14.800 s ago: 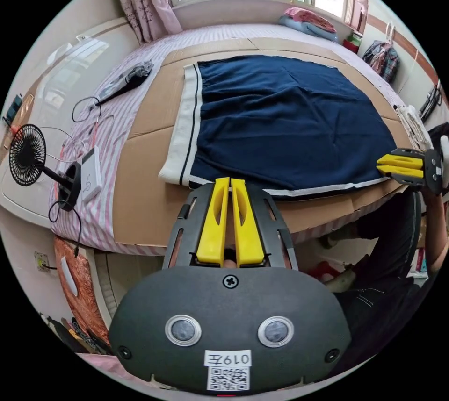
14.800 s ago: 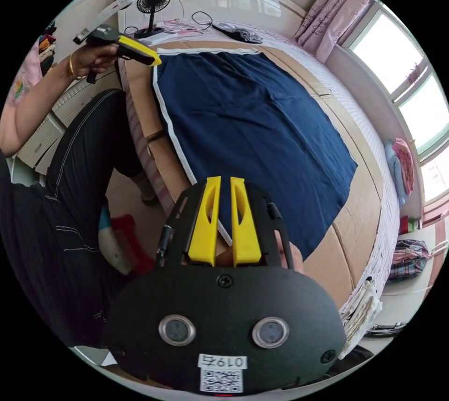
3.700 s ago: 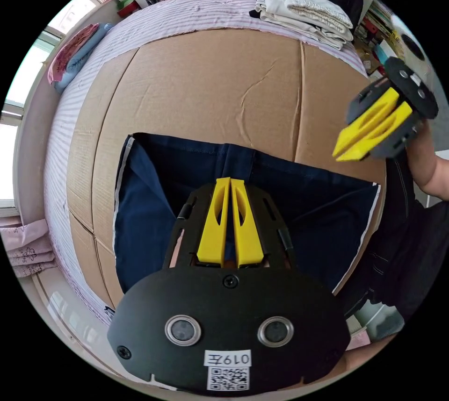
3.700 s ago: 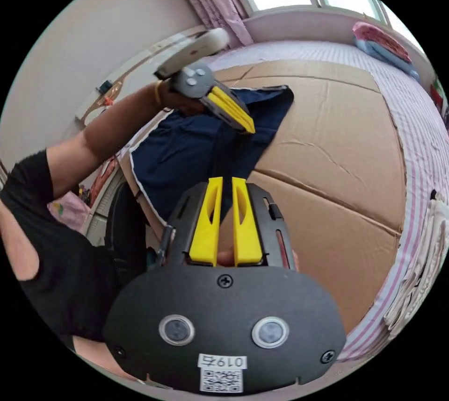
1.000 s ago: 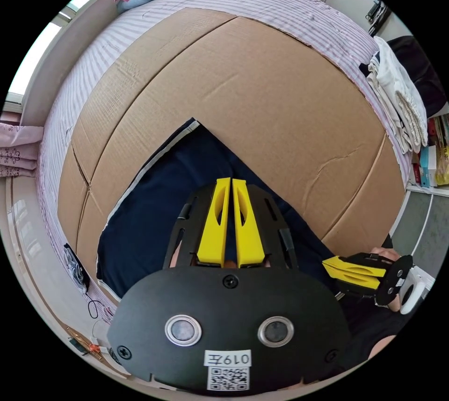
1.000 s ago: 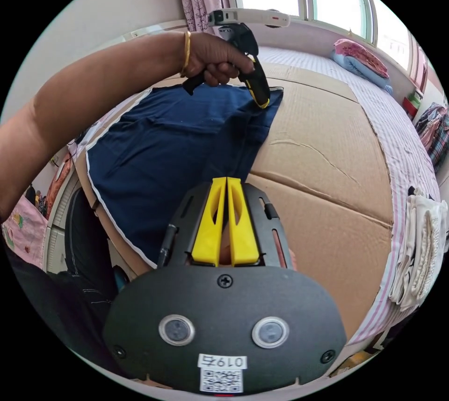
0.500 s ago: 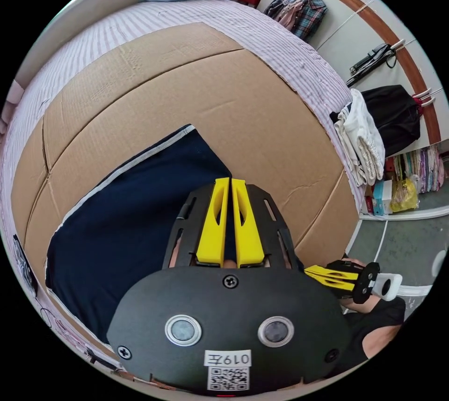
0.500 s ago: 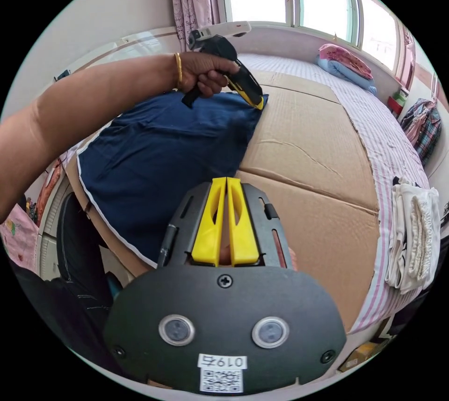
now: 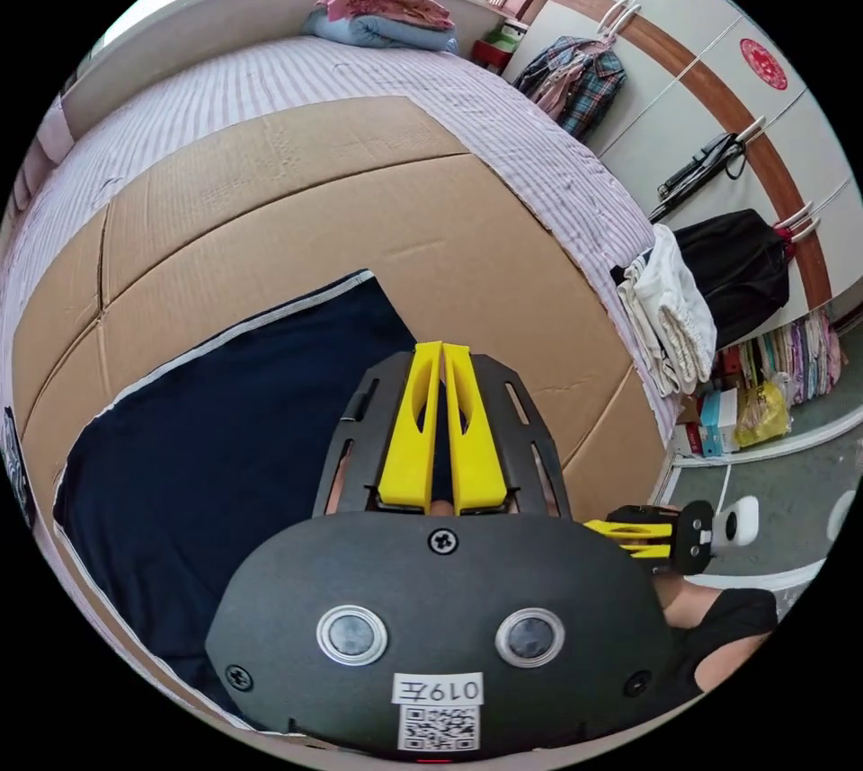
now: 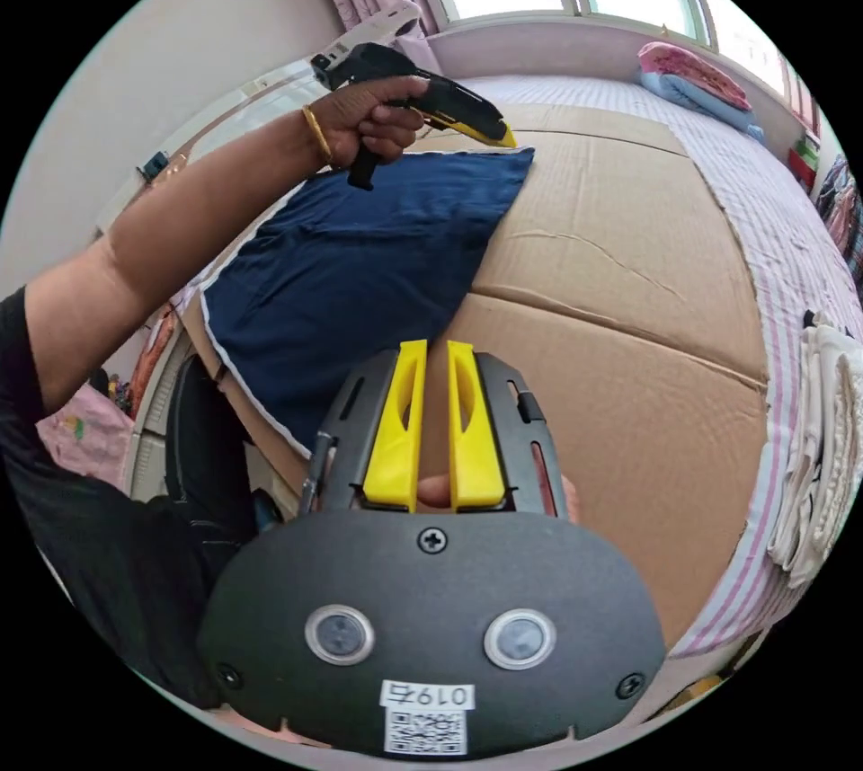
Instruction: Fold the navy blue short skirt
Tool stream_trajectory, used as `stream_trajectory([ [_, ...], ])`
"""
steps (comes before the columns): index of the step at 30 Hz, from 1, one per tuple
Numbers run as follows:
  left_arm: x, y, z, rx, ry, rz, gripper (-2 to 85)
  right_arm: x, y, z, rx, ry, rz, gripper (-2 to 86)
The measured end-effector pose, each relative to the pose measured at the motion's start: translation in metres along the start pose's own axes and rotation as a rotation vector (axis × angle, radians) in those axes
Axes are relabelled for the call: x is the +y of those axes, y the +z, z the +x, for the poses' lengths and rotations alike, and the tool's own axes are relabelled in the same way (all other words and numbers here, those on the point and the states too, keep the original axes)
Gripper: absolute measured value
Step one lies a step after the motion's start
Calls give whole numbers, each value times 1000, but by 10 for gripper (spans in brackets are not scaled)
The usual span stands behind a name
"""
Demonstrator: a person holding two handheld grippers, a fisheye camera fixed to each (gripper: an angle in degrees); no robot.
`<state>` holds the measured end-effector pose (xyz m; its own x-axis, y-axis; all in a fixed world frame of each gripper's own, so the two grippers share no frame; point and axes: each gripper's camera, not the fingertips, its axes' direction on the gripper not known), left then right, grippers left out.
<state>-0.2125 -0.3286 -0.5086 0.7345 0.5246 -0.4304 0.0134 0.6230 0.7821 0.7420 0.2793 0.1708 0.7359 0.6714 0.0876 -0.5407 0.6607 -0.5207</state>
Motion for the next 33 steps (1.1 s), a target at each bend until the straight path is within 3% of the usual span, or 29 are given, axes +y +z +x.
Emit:
stream_trajectory([
  [7, 208, -69, 104, -23, 259, 162, 7, 15, -13, 24, -63, -5, -46, 61],
  [14, 375, -54, 139, 55, 104, 128, 7, 59, 4, 35, -80, 213, -16, 73],
  [22, 514, -68, 165, -54, 80, 124, 8, 74, 39, 31, -17, 216, -61, 24],
  [33, 743, -99, 128, -170, -87, 114, 9, 111, 111, 46, 78, 207, -126, -2],
])
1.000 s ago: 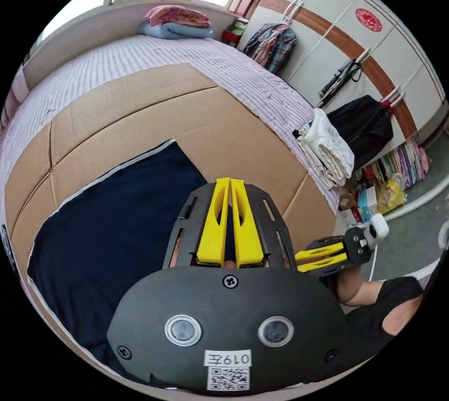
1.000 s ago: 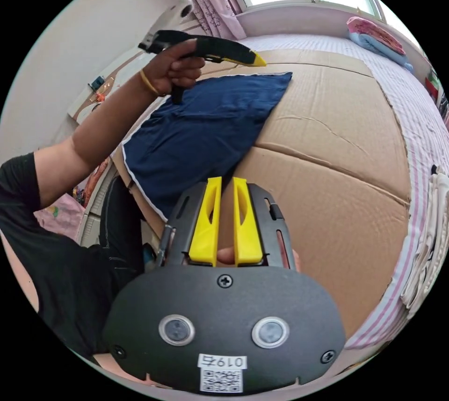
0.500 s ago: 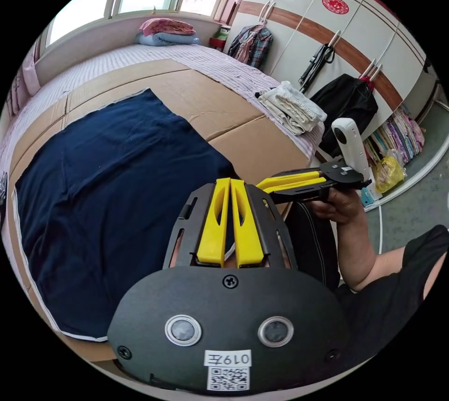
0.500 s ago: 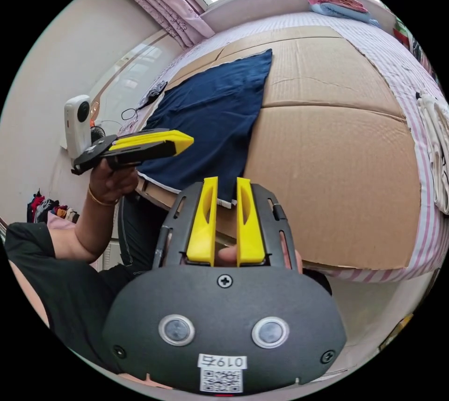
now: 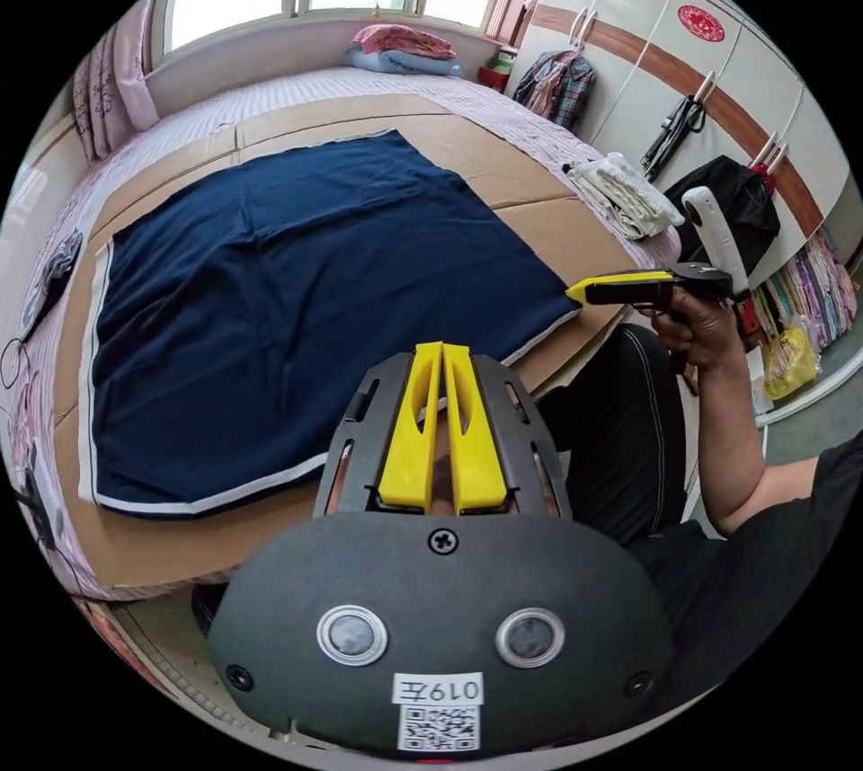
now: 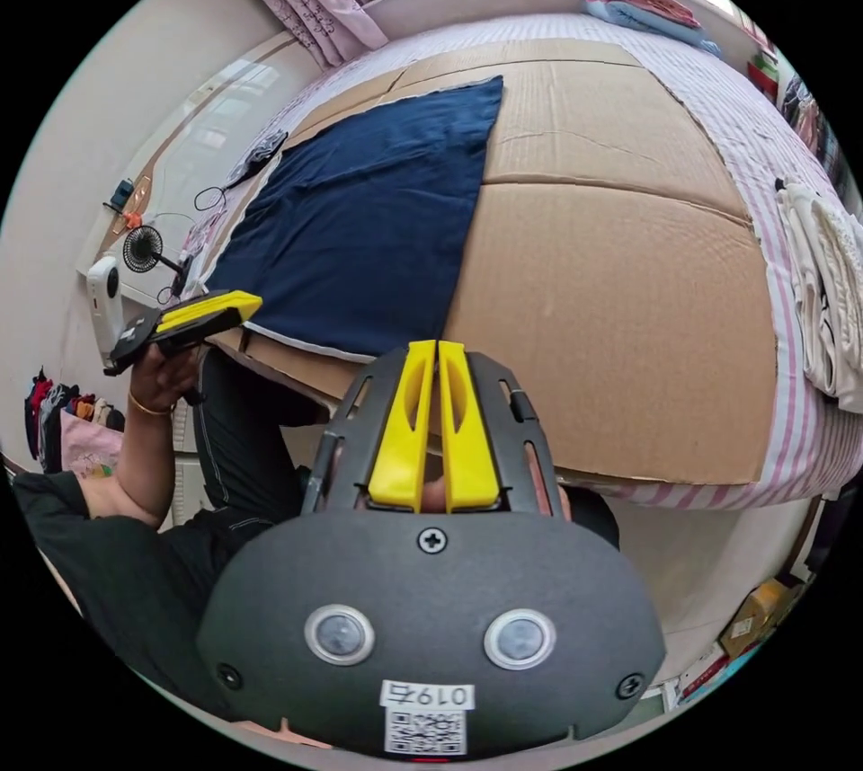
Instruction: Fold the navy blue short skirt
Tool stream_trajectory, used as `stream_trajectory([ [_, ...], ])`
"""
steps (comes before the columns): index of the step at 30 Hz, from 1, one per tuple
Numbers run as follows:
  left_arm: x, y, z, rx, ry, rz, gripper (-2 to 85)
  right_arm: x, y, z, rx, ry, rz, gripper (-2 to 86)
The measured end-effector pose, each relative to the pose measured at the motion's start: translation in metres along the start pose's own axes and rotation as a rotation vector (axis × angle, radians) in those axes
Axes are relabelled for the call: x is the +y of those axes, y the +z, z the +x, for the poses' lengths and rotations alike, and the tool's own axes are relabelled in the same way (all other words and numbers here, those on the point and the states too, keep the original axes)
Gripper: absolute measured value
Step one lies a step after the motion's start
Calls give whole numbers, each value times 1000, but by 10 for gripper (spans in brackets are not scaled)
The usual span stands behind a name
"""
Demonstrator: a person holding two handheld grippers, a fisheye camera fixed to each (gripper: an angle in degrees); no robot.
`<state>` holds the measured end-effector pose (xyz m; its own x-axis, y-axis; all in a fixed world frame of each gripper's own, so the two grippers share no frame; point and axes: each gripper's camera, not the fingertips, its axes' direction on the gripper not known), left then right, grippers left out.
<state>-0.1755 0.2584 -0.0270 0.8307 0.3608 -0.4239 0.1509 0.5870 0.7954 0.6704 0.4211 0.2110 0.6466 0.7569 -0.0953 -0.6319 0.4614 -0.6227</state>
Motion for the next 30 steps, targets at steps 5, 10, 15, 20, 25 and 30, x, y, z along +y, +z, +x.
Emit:
stream_trajectory([
  [5, 100, -29, -40, -55, -112, 42, 11, 39, 23, -34, 175, -168, 156, -3],
  [10, 212, -81, -97, -149, -306, 204, 18, 103, 53, -94, 360, -441, 379, 1],
  [15, 328, -109, -169, -238, -618, 191, 57, 129, 139, -131, 438, -636, 238, 85],
  [20, 426, -112, -230, -83, -904, 241, 79, 152, 214, -149, 574, -781, 133, 96],
  [25, 482, -91, -271, 0, -1047, 242, 85, 162, 270, -153, 656, -858, 64, 84],
  [30, 527, -69, -280, 15, -1104, 234, 60, 170, 320, -151, 702, -893, 32, 64],
])
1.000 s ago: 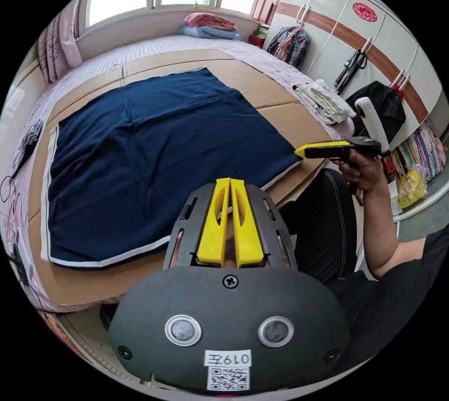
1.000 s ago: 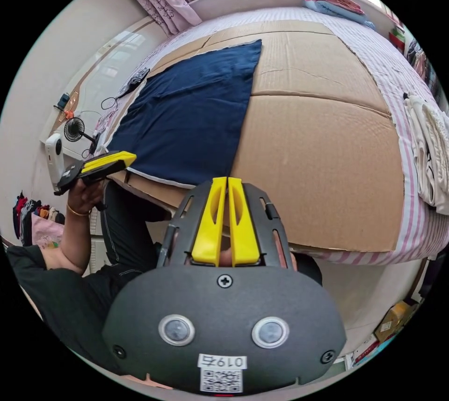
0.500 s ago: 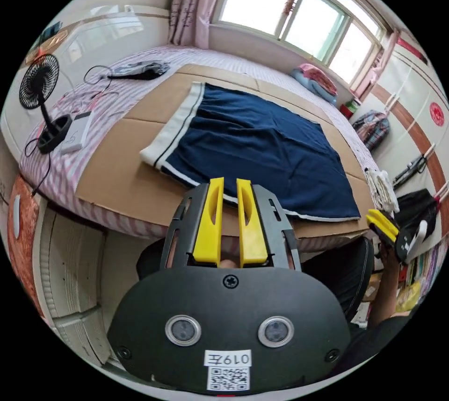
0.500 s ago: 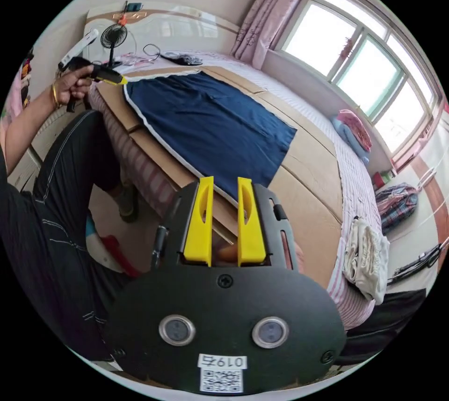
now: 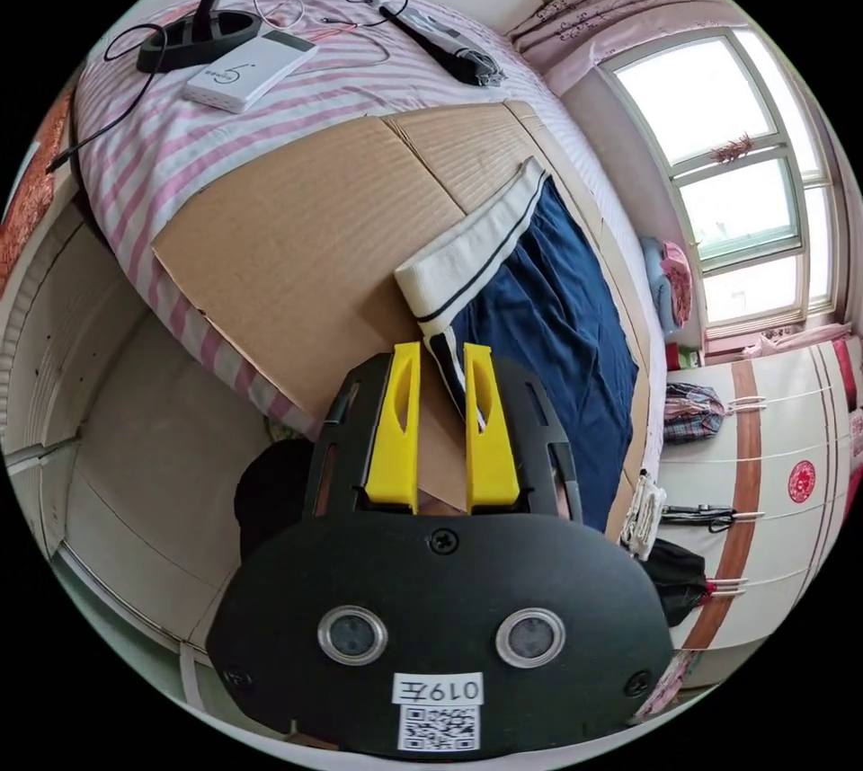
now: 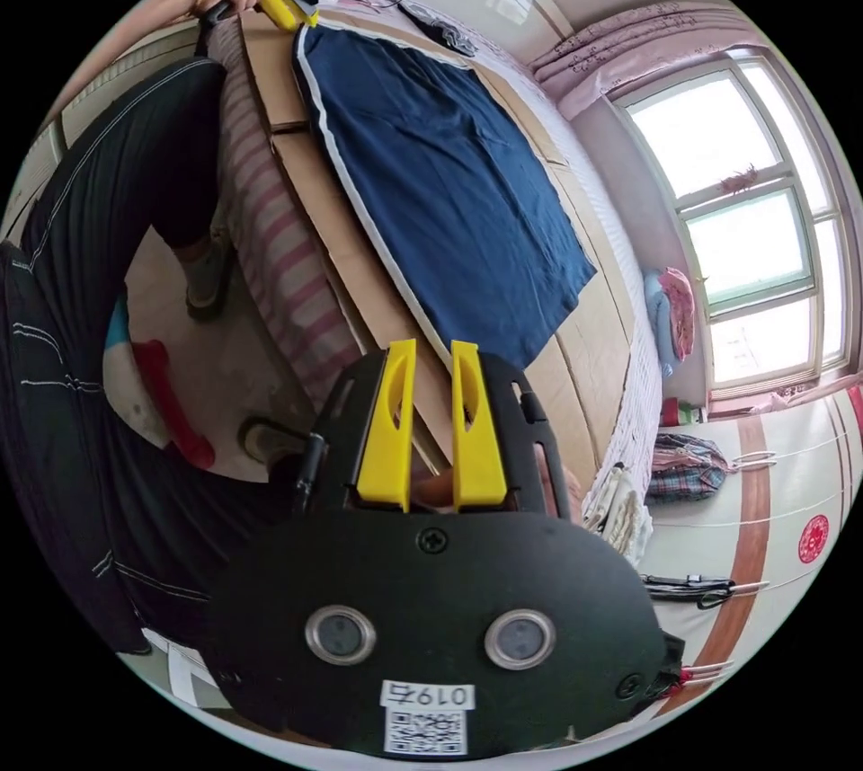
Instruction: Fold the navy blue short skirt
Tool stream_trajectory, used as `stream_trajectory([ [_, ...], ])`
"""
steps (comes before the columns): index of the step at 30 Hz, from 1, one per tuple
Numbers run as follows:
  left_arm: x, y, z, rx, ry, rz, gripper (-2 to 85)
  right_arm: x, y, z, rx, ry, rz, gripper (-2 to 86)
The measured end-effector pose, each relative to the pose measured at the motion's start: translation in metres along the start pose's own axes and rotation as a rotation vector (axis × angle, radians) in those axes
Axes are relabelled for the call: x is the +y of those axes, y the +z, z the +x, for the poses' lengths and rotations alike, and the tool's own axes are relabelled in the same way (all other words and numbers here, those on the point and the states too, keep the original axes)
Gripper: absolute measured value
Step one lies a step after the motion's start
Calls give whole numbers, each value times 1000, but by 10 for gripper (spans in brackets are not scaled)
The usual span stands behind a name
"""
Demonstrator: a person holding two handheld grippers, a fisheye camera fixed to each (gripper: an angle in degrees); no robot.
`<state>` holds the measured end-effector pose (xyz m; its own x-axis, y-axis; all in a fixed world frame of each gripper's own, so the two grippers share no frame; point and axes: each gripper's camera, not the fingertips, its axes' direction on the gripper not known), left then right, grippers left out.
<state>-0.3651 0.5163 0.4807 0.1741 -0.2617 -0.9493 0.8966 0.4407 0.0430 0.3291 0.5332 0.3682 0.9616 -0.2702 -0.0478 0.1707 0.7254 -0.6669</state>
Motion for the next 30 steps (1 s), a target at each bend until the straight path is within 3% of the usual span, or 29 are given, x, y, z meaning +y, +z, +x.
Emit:
stream_trajectory([
  [7, 28, 8, -51, 15, 13, 14, 22, 0, 45, -36, 71, 3, -12, -6],
  [13, 50, 15, -78, 4, 48, 17, 14, 12, 53, -54, 97, -4, 27, 1],
  [19, 67, 26, -94, -19, 71, 13, 12, 10, 78, -75, 154, -112, -42, 67],
  [30, 92, 50, -109, -32, 101, 17, 12, -19, 113, -94, 302, -327, -127, 6],
])
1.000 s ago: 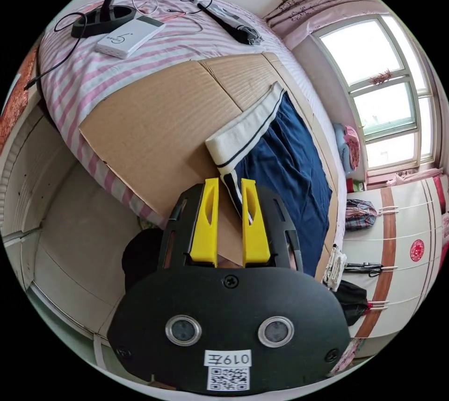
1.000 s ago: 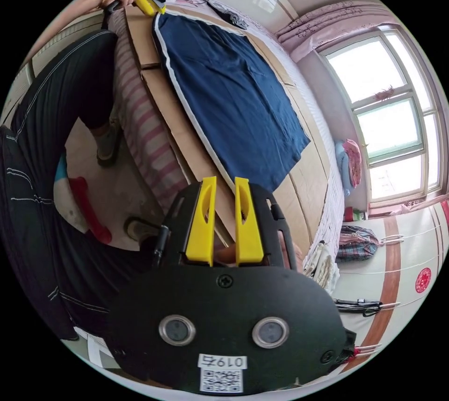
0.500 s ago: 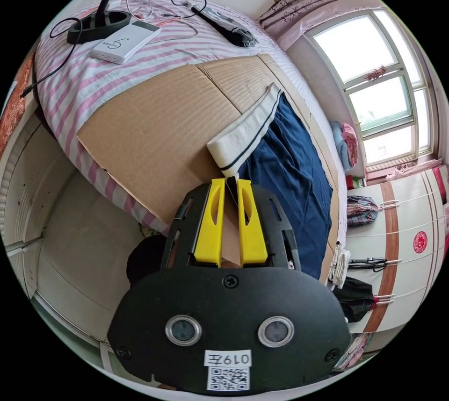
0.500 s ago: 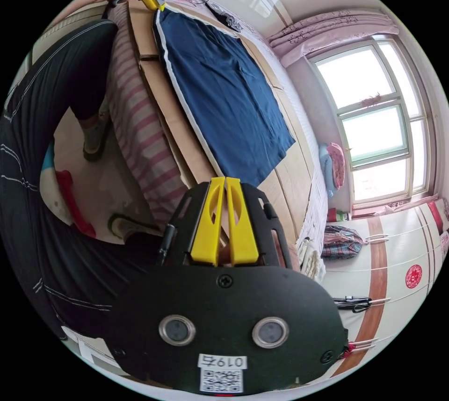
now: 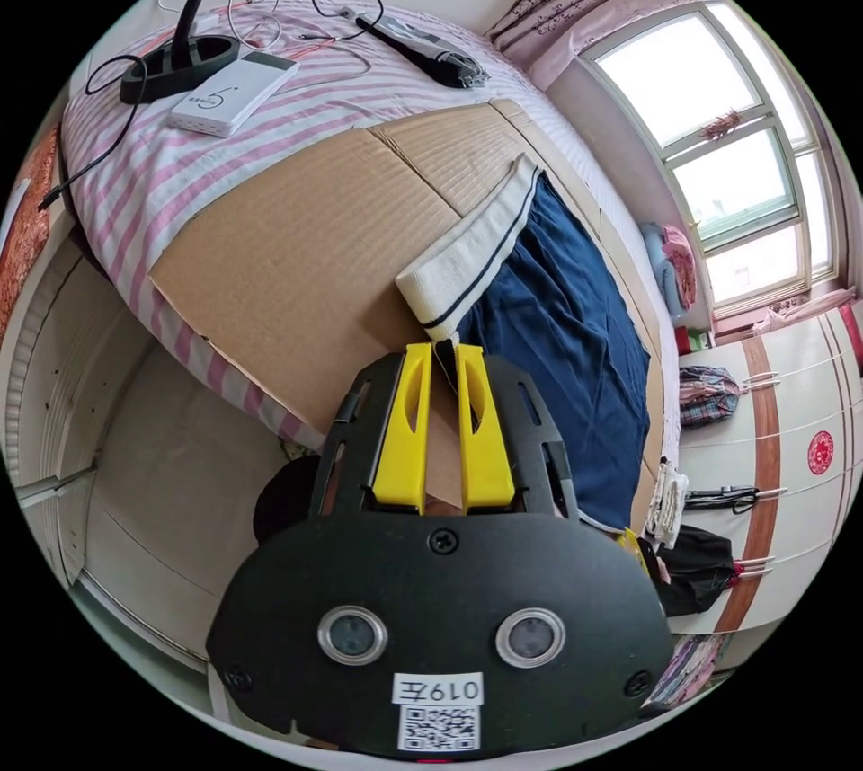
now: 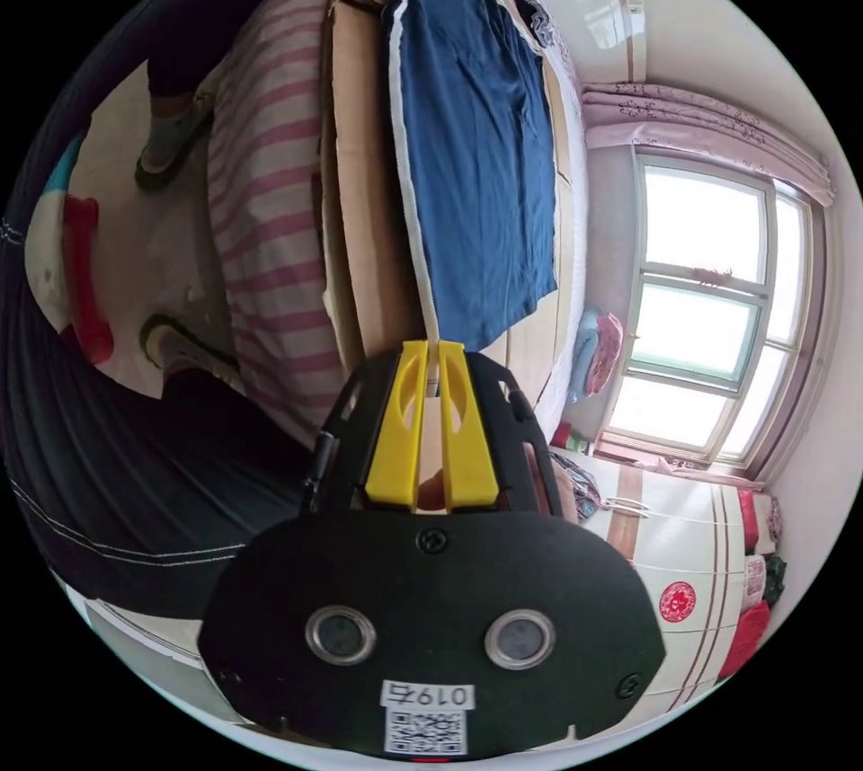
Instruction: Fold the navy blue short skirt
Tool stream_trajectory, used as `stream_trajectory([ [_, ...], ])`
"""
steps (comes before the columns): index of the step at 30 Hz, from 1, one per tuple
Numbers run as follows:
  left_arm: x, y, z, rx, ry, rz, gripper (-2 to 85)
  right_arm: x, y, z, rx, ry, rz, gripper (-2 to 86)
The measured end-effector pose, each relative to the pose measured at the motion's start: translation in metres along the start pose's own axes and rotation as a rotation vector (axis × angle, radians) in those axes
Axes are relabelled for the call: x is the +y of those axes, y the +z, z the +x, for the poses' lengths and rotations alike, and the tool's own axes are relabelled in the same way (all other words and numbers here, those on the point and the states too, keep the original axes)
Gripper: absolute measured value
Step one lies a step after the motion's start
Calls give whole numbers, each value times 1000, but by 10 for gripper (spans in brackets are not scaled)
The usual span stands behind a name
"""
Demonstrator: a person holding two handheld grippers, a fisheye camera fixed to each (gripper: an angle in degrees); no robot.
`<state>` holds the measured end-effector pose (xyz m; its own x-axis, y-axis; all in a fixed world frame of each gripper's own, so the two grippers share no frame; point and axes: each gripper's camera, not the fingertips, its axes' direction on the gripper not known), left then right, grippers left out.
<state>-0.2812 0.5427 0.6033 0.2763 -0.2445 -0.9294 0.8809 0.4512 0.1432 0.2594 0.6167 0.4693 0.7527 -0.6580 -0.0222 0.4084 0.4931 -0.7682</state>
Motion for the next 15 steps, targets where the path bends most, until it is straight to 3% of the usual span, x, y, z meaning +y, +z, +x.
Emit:
stream_trajectory([
  [15, 14, 43, 25, -83, 68, 11, 13, -17, -23, 35, -58, -17, 17, -8],
])
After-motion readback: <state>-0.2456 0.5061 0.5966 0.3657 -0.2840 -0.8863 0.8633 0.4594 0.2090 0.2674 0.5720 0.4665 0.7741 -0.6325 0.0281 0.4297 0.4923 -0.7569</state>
